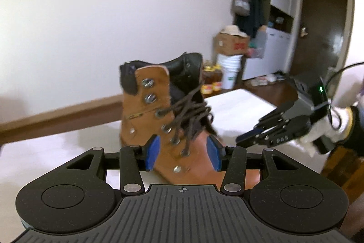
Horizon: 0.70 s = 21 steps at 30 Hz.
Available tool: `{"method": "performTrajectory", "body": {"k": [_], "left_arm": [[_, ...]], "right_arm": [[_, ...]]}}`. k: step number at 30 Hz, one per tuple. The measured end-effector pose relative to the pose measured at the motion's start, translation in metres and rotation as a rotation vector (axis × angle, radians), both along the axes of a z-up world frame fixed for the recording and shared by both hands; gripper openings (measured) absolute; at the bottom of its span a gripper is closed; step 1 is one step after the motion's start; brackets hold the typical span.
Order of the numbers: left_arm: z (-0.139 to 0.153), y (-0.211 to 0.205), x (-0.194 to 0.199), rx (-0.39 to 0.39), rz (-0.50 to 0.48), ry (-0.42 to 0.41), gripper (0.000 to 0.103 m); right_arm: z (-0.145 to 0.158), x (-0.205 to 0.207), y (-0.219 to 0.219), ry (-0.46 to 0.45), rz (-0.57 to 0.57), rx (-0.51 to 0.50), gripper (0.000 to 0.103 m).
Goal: Lace up shoes with both hands
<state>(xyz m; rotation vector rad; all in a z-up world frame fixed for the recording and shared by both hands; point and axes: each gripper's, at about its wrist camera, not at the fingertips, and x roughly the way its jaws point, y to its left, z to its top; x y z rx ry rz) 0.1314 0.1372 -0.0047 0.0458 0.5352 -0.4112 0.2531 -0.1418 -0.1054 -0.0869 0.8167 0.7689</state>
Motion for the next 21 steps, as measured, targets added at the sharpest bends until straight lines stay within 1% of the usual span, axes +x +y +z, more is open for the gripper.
{"method": "performTrajectory", "body": {"k": [2,4,5,7,8,10,11,12,13,15,19,21], "left_arm": [[-0.004,-0.001,-0.013,-0.025,0.021,-0.006,0.050],[-0.006,-0.002,-0.022,-0.047,0.034,-0.012,0.050],[-0.007,-0.004,-0.029,-0.083,0.041,-0.007,0.050],[-0.008,-0.004,-0.034,-0.099,0.045,-0.008,0.050],[-0.009,-0.005,-0.037,-0.111,0.048,-0.008,0.050],[-0.011,-0.006,-0.042,-0.134,0.053,-0.005,0.051],[-0.011,-0.008,-0.043,-0.137,0.050,-0.008,0.051],[-0.012,-0.011,-0.042,-0.134,0.038,-0.009,0.051],[-0.012,-0.014,-0.042,-0.132,0.025,-0.010,0.051],[-0.013,-0.021,-0.040,-0.123,-0.008,-0.015,0.051],[-0.020,-0.034,-0.034,-0.114,-0.061,-0.006,0.051],[-0.022,-0.041,-0.032,-0.109,-0.079,-0.010,0.052]], "right_arm": [[0.001,0.005,0.003,-0.010,-0.012,0.010,0.022],[0.003,0.010,0.008,-0.048,-0.025,-0.032,0.023],[0.004,0.014,0.013,-0.057,-0.021,-0.057,0.023],[0.004,0.018,0.017,-0.047,-0.008,-0.072,0.026],[0.002,0.021,0.021,-0.034,0.000,-0.083,0.026],[0.002,0.023,0.022,-0.003,0.011,-0.077,0.016],[0.004,0.022,0.020,0.011,0.010,-0.069,0.004],[0.006,0.020,0.018,0.020,0.003,-0.062,0.004],[0.010,0.017,0.012,0.034,-0.007,-0.038,0.004],[0.023,0.006,-0.005,0.072,-0.040,0.052,0.003],[0.044,-0.010,-0.030,0.110,-0.080,0.189,0.003],[0.055,-0.012,-0.041,0.157,-0.101,0.292,0.003]]}}
